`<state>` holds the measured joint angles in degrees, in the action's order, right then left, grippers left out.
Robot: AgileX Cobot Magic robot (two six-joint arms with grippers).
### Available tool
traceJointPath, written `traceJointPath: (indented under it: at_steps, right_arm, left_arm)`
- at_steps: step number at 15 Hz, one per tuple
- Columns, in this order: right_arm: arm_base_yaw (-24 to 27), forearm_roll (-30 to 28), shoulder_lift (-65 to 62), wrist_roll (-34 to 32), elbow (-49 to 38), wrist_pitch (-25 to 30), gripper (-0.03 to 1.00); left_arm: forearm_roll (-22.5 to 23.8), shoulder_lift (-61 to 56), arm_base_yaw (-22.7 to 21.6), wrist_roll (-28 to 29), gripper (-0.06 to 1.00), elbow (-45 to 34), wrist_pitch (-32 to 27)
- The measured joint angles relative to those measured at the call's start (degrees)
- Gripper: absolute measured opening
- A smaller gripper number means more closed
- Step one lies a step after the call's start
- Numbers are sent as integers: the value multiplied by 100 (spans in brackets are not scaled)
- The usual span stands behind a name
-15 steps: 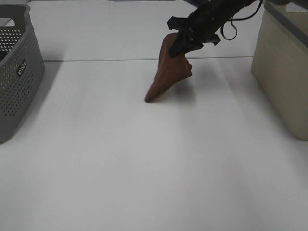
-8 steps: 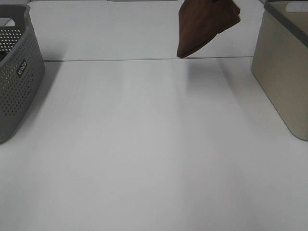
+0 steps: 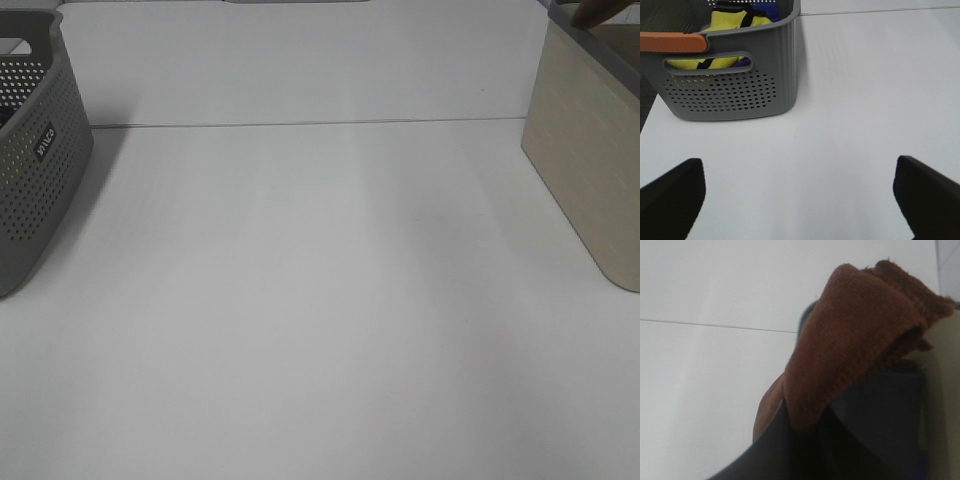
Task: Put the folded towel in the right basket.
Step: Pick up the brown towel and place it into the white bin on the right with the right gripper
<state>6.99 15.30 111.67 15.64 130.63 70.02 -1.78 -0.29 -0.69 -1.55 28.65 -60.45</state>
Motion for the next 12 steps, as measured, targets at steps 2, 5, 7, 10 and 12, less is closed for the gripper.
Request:
traceJointPath:
  at_steps: [2, 5, 7, 10, 12]
  right_arm:
    - [372, -86, 0, -115, -86, 0, 7]
    - [762, -63, 0, -201, -636, 0, 7]
    - [871, 97, 11, -201, -1146, -6, 7]
    - [894, 218, 212, -155, -1616, -11, 8]
    - [894, 143, 470, -252, -1684, -6, 24]
  left_arm:
    - [0, 0, 0, 0, 97, 0, 0]
    - [0, 0, 0, 0, 97, 0, 0]
    - [0, 0, 0, 0, 97, 0, 0]
    - [0, 0, 0, 0, 97, 0, 0]
    - [0, 0, 0, 0, 97, 0, 0]
